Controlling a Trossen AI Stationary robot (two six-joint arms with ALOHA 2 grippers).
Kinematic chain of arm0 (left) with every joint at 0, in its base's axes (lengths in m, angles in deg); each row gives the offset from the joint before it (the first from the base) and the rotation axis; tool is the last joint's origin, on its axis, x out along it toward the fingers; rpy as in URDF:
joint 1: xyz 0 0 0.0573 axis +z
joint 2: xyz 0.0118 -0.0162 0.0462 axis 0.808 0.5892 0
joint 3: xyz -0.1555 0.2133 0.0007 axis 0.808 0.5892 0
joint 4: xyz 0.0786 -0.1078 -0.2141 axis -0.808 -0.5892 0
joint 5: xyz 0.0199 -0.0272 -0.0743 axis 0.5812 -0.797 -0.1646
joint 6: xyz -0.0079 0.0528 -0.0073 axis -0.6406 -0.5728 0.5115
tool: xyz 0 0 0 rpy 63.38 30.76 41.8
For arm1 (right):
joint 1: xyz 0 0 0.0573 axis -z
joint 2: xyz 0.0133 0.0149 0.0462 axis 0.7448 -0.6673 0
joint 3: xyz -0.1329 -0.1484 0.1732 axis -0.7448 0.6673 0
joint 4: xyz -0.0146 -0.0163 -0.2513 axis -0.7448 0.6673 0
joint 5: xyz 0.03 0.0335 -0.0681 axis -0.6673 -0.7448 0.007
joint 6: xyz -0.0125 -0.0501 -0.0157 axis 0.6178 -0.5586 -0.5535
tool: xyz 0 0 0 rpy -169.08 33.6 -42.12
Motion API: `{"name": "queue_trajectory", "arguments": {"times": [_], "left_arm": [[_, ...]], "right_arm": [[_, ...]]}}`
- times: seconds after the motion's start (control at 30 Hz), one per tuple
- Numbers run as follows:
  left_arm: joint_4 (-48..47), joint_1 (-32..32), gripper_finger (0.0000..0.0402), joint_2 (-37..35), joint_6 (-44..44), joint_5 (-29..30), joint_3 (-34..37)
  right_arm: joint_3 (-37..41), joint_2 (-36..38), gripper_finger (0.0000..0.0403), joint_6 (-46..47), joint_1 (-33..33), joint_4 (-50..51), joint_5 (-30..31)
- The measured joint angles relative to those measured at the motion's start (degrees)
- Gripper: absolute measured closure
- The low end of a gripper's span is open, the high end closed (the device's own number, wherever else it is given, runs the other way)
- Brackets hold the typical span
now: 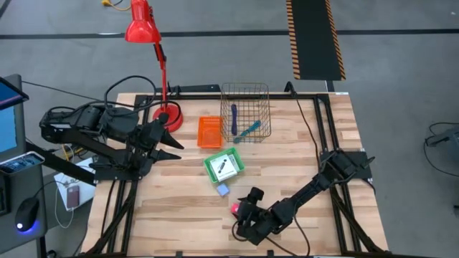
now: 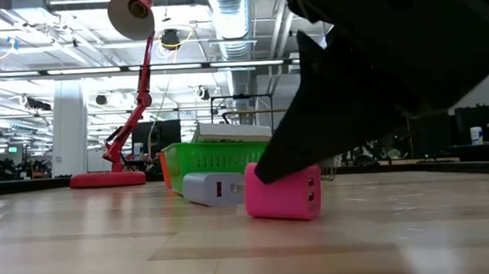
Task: Pick and place items into bin
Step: Put the pink adaptor into the orange bin
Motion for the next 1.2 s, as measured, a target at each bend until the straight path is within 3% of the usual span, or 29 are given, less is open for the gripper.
{"name": "queue_trajectory", "arguments": {"times": [0.6,1.2], "left_arm": [[-0.02,0.00,0.0263,0.00,0.02,0.00,0.00],[-0.04,0.00,0.0263,0.00,0.02,0.00,0.00]], "right_arm": [[0.00,0.00,0.0121,4.95,0.15,4.79,-7.11],[0.02,0.02,0.0129,5.07,0.17,4.72,-7.22]]}}
